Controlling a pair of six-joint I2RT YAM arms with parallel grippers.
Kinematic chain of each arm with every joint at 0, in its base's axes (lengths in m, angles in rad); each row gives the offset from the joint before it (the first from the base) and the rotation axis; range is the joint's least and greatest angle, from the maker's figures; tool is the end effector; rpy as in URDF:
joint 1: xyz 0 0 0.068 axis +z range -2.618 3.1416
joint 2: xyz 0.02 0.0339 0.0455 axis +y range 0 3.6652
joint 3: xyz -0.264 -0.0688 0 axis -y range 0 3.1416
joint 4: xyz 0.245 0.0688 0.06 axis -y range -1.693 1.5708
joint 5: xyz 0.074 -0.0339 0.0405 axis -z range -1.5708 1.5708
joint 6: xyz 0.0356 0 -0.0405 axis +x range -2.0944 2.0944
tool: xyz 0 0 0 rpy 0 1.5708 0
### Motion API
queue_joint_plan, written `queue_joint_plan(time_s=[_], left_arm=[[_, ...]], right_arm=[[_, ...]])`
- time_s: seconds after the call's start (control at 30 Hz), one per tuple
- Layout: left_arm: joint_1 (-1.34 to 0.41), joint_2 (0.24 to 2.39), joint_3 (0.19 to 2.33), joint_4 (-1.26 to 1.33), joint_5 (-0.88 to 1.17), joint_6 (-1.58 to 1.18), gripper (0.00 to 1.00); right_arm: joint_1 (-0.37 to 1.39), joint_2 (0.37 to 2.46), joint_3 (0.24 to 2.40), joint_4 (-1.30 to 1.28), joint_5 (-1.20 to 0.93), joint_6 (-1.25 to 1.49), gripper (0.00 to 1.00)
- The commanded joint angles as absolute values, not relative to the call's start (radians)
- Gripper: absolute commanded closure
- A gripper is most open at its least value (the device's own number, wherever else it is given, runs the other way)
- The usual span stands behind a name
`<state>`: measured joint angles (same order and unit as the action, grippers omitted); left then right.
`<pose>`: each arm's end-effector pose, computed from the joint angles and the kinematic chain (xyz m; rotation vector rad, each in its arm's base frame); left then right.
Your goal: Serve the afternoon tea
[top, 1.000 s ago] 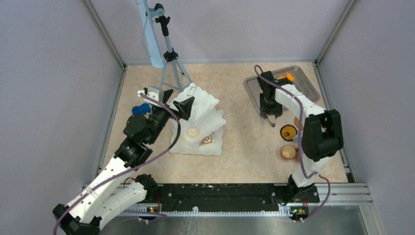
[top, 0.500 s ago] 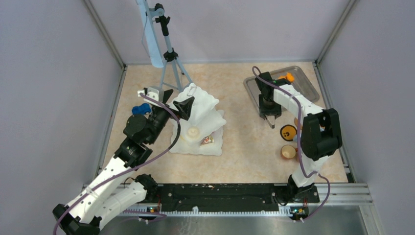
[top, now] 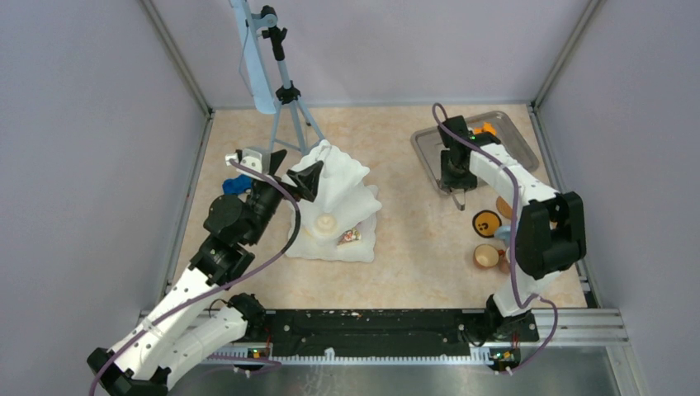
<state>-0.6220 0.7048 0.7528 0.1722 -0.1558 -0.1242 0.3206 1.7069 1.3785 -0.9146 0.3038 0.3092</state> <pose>0.1392 -0.0930 0.3801 0.2075 1.3566 -0.5224 0.3278 0.0976 0.2506 0.0535 2.7271 -0.2572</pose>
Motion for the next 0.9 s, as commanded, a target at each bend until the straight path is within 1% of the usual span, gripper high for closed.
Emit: queue_joint_plan(time_s=[0.0,0.17,0.3,0.37,0.47,0.6,0.77,0.87], left_arm=[[-0.618,0.683,0.758,0.212,-0.196,-0.106,0.01],[-0.617,0.668,0.752,0.213,-0.257,-0.105,0.01],[-0.617,0.651,0.745,0.207,-0.344,-0.105,0.01],[-0.618,0.645,0.743,0.199,-0.401,-0.109,0.01],[-0.618,0.640,0.746,0.186,-0.472,-0.113,0.01],[-0.618,0.632,0.744,0.178,-0.536,-0.119,0.01],[-0.617,0.632,0.743,0.176,-0.554,-0.118,0.01],[-0.617,0.631,0.743,0.176,-0.562,-0.120,0.01]], right_arm=[[0.252,1.571,1.341,-0.789,0.217,0.288,0.80],[0.119,1.494,1.238,-0.675,0.019,0.304,0.80],[0.007,1.440,1.138,-0.586,-0.236,0.339,0.81],[-0.052,1.413,1.112,-0.560,-0.311,0.349,0.81],[-0.095,1.364,1.104,-0.559,-0.375,0.352,0.81],[-0.101,1.297,1.128,-0.599,-0.446,0.344,0.81],[-0.100,1.195,1.184,-0.639,-0.574,0.368,0.81],[-0.062,1.151,1.249,-0.690,-0.626,0.377,0.81]])
